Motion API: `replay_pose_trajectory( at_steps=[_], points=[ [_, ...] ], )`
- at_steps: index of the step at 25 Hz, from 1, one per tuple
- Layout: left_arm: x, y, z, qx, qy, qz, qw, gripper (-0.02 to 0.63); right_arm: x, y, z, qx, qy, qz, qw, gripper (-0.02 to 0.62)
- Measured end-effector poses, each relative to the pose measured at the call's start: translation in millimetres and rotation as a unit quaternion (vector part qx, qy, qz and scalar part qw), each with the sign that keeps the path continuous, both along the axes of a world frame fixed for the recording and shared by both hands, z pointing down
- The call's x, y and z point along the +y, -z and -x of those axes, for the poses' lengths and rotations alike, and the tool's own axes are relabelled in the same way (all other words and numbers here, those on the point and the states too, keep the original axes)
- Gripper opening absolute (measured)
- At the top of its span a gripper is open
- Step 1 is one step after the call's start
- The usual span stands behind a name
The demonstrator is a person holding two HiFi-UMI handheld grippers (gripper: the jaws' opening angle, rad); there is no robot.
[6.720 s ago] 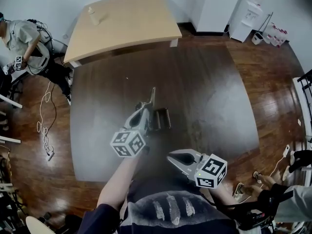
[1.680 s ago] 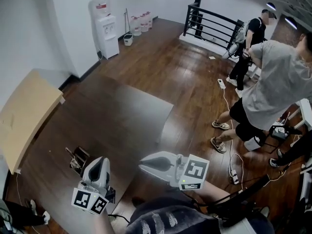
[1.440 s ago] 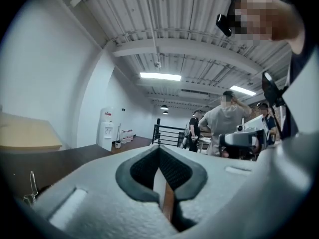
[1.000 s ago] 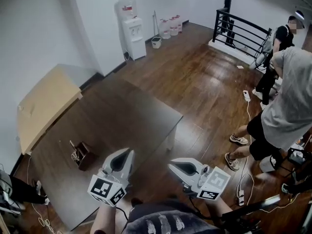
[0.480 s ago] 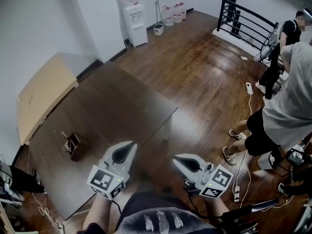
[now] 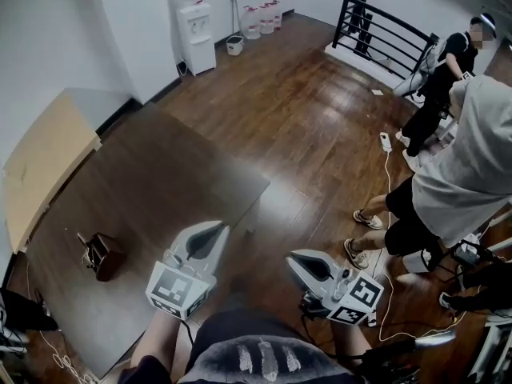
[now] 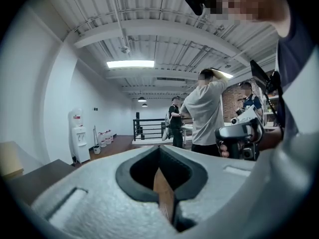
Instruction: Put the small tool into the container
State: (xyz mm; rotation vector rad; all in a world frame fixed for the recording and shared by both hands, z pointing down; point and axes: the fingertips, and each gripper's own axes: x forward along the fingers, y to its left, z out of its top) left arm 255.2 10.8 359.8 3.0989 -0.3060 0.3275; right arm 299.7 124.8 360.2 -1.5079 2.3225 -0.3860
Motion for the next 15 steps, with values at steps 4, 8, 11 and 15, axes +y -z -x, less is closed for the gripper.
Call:
replay_pose_trajectory(
  at_steps=[4,8,11,15],
  points=[
    [-27,1,-9,0.016,-0.022,0.007,0.9996,-0.002,-24,10,-3,-0.004,-0.008,-0.004,1.0,0.0],
    [-61,-19,-3,0.045,-0.026,0.027,0.9983,-0.002,-55,8,2,0.012,-0.015,0.011,1.0,0.0],
    [-85,-23,-6,0.061,-0.032,0.039,0.9969,-0.002,-74,7,1,0.024,-0.028,0.02,0.999,0.0],
    [-110,-22,-9,0.082,-0.038,0.05,0.9946,-0.002,-93,7,5,0.033,-0.044,0.03,0.998,0.0]
  ],
)
